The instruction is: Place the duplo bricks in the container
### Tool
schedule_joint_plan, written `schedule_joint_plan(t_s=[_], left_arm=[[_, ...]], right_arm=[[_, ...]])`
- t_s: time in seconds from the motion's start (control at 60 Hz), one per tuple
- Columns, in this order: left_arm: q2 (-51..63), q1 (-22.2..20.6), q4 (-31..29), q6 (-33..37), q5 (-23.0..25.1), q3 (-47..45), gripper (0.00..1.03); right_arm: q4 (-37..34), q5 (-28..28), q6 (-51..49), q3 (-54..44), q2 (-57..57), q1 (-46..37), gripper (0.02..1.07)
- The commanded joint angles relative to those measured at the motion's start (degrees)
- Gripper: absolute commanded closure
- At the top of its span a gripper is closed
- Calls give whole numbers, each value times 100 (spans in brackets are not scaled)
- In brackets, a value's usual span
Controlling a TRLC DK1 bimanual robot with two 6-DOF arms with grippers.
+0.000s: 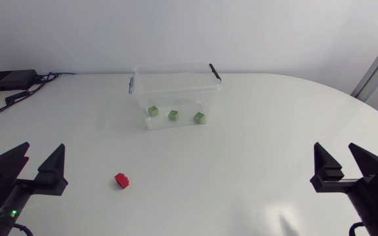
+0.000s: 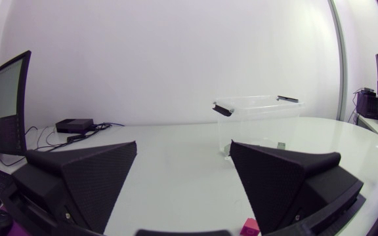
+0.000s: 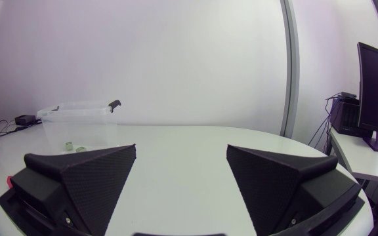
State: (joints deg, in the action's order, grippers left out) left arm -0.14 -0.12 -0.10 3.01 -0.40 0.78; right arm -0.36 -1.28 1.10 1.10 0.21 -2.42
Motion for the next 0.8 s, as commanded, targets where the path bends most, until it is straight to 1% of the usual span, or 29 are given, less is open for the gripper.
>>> schedule_joint_plan(t_s=[0.0,0.233,0.483,0.567,0.617,0.733,0.75,0.783], left_arm=[[-65,30,-17,16,23,-69,4],[-65,21,-17,7,14,-69,4],[-65,-164,-25,86,14,-69,4],[-74,-137,-34,104,5,-69,4],[-65,-102,1,148,-91,-42,4],[-39,65,-34,165,-250,344,5],[32,109,-87,165,-258,467,6],[208,135,-403,174,-258,801,6]], right_arm=[[10,31,136,-110,-56,-5,7],[10,31,136,-110,-56,-5,7],[10,31,136,-110,-56,-5,7],[10,31,136,-110,-56,-5,7],[10,31,136,-110,-56,-5,7],[10,31,136,-110,-56,-5,7],[10,31,136,-110,-56,-5,7],[10,31,136,-110,-56,-5,7]])
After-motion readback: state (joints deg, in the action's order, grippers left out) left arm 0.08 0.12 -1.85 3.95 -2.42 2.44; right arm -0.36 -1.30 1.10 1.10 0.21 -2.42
